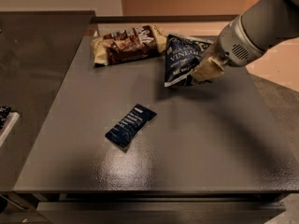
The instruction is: Move blue chip bag near rxbar blueberry
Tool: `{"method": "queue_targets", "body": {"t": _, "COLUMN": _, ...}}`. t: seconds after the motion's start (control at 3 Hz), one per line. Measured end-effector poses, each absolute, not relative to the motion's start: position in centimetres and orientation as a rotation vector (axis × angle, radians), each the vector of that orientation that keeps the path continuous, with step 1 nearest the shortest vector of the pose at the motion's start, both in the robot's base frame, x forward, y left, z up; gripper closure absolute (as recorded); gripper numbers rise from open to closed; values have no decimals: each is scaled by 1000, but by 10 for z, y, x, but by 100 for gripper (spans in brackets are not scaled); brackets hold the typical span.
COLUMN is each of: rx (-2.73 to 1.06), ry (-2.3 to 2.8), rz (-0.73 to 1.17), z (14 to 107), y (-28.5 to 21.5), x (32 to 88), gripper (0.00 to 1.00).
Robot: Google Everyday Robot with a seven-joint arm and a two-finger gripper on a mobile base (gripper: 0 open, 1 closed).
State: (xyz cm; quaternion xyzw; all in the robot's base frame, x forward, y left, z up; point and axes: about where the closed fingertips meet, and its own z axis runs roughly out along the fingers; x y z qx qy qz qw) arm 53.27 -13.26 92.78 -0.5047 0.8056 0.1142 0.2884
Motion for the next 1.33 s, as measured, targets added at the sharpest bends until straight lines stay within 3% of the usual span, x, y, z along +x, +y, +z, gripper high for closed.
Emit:
{"method": "queue_targets", "body": {"t": 0.67, "rx": -1586, "ry": 2102, "rz": 383, "z": 918, "y": -97, "x": 482, "gripper": 100}}
{"method": "queue_targets", "body": {"t": 1.33, "rx": -1696, "ry": 2067, "rz": 431, "z": 902, "y": -81, "x": 463, "gripper": 59}}
